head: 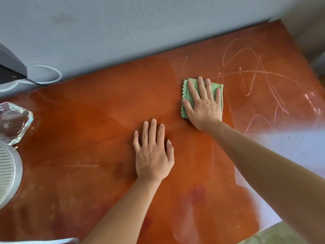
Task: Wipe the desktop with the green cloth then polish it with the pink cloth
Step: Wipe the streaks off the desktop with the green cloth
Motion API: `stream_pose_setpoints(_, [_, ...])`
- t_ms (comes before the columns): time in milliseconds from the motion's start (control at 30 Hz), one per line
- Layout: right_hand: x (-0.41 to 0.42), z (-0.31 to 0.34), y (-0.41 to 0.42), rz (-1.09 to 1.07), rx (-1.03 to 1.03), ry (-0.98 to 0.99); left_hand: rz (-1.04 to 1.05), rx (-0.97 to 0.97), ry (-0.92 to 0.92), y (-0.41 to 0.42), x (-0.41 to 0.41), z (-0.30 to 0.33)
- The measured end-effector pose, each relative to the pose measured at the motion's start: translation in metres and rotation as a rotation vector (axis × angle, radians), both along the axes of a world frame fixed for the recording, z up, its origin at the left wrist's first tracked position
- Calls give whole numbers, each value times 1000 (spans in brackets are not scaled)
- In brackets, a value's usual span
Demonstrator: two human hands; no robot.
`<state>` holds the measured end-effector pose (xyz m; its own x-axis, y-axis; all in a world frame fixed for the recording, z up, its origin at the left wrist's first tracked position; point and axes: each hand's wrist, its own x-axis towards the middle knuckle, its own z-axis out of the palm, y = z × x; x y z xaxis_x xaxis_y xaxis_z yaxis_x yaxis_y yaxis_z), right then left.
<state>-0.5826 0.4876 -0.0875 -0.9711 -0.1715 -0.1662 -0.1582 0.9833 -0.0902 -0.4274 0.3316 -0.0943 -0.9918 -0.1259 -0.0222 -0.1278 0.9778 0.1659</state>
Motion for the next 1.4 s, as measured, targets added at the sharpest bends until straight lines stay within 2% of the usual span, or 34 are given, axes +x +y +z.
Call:
stream_pose_setpoints(200, [70, -1, -4, 139, -8, 1, -9, 5, -4, 0, 0, 0])
stream_pose_setpoints(333, [85, -5, -2, 154, 4, 3, -11, 16, 8, 0, 1, -1])
stream_pose_setpoints(500, [59, -3, -19, 163, 5, 8, -4, 23, 11, 0, -1, -2])
stream_pose_setpoints(833, [-51, -4, -80, 210, -25, 22, 5, 19, 27, 1, 1, -3])
stream_pose_setpoints(967, [-43, -1, -75, 264, -44, 15, 8, 2, 33, 0, 0, -1])
stream_pose_setpoints(1200, [0, 1, -17, 372, 5, -1, 28, -4, 29, 1, -5, 5])
stream_pose_setpoints(1400, [-21, 1, -23, 342, -3, -20, 116, 55, -13, 26, -65, 17])
